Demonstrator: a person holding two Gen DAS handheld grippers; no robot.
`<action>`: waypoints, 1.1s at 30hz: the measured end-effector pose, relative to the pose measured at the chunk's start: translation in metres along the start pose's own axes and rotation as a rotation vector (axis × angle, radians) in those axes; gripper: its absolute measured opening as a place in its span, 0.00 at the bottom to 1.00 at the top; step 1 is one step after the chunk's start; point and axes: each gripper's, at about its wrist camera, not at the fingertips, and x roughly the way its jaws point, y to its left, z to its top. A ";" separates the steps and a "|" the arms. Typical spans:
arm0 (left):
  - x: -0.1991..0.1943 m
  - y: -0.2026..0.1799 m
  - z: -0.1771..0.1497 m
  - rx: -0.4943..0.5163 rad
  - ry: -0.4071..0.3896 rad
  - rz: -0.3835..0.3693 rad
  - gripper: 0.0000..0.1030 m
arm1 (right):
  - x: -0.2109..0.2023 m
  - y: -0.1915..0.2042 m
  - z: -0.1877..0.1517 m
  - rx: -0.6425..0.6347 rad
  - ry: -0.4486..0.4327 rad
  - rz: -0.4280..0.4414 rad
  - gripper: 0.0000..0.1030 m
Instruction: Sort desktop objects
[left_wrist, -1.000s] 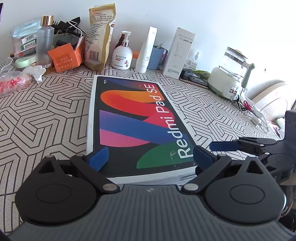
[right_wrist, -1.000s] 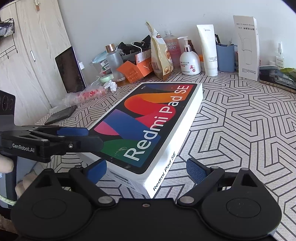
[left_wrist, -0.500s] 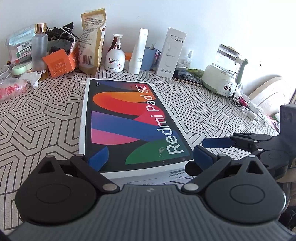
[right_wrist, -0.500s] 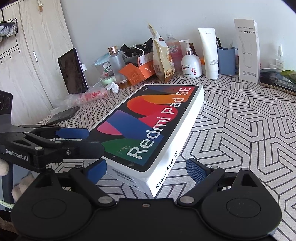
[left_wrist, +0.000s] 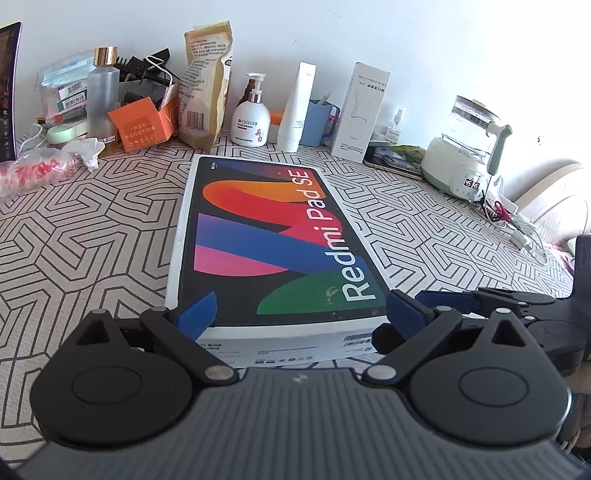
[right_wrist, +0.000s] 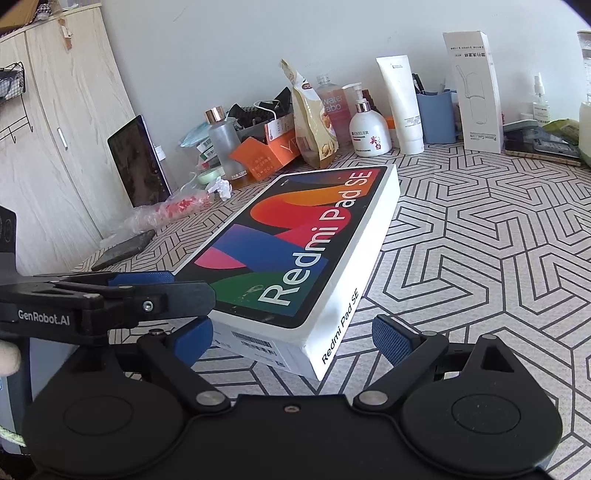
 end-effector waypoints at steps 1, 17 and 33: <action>-0.001 0.000 -0.001 -0.002 -0.003 0.005 0.97 | 0.000 0.000 -0.001 0.007 -0.002 0.003 0.94; -0.016 -0.009 -0.013 -0.030 -0.021 0.034 1.00 | -0.015 0.006 -0.017 0.045 -0.027 -0.003 0.94; -0.026 -0.017 -0.018 -0.005 -0.038 0.065 1.00 | -0.026 0.018 -0.022 0.017 -0.043 -0.024 0.94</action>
